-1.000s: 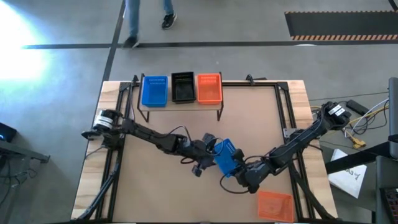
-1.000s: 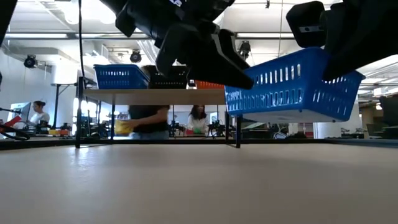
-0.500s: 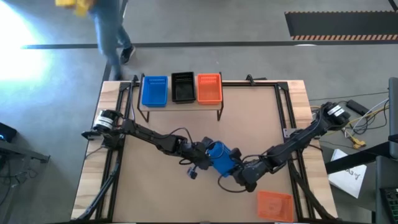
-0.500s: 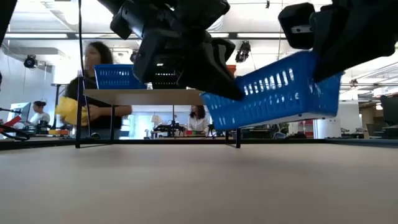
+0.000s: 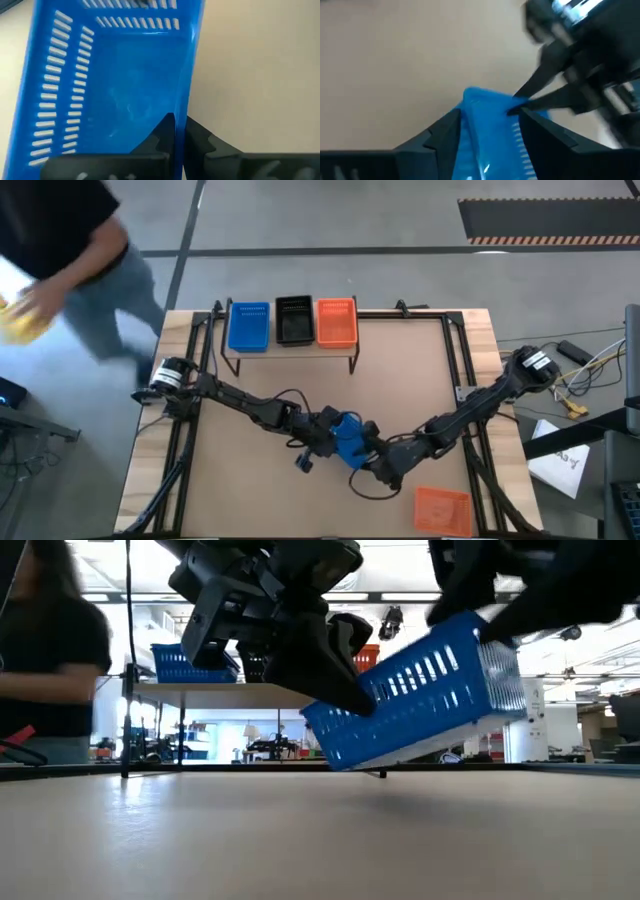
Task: Stack baskets on shelf by color
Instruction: Stack the blue basket on top of the blue basket on the shelf
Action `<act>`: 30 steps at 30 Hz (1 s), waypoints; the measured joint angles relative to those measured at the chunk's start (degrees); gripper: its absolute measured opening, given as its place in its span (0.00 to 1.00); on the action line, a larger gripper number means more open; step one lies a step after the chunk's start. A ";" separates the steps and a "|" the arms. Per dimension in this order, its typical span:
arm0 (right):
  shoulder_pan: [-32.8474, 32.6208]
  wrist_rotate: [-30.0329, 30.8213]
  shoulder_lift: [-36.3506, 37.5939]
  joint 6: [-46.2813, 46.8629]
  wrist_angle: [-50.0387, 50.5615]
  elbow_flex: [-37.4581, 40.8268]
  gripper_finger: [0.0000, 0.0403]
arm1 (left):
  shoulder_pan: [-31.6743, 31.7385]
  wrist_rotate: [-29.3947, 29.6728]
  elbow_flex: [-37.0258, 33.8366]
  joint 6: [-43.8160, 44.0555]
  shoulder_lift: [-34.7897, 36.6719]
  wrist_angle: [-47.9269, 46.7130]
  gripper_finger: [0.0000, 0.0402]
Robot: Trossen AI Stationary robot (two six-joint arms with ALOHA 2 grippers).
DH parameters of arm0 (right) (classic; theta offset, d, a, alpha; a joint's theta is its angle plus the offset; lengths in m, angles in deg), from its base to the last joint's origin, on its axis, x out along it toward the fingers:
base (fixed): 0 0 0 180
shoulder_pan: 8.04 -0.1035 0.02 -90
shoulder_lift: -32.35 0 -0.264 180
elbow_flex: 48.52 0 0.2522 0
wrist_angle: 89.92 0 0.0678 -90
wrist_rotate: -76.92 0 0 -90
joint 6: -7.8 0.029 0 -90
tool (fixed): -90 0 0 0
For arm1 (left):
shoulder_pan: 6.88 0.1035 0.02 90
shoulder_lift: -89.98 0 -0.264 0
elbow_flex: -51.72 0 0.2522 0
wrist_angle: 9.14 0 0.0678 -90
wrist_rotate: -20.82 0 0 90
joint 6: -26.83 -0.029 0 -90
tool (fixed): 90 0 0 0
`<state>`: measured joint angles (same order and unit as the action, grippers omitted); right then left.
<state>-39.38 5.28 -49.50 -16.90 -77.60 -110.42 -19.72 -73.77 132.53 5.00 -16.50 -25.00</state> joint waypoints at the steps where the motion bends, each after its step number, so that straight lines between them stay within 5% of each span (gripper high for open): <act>1: 0.04 0.12 0.36 -0.01 -1.30 0.00 0.49 | 0.02 0.30 -0.01 0.57 0.00 0.04 0.00; 8: -2.18 0.66 5.32 4.15 -0.63 -0.13 0.45 | -0.92 4.30 -0.05 3.70 0.26 -1.06 0.00; 12: -5.95 9.50 9.92 9.45 4.46 -0.13 0.39 | -3.15 10.36 1.30 10.43 2.85 -5.52 0.00; 20: -18.71 34.37 14.39 25.60 19.96 -0.11 0.27 | -7.84 32.49 12.33 32.96 11.19 -30.29 0.00; 26: -24.08 40.92 12.75 32.58 24.54 -0.02 0.20 | -6.29 49.09 18.43 53.27 20.93 -48.94 0.00; 30: -24.43 41.84 11.80 32.55 25.19 0.27 0.17 | -2.53 54.64 19.09 60.27 28.14 -53.38 0.00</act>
<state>-63.81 47.13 -37.71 15.65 -52.41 -110.15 -22.26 -19.12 151.62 65.27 11.64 -78.38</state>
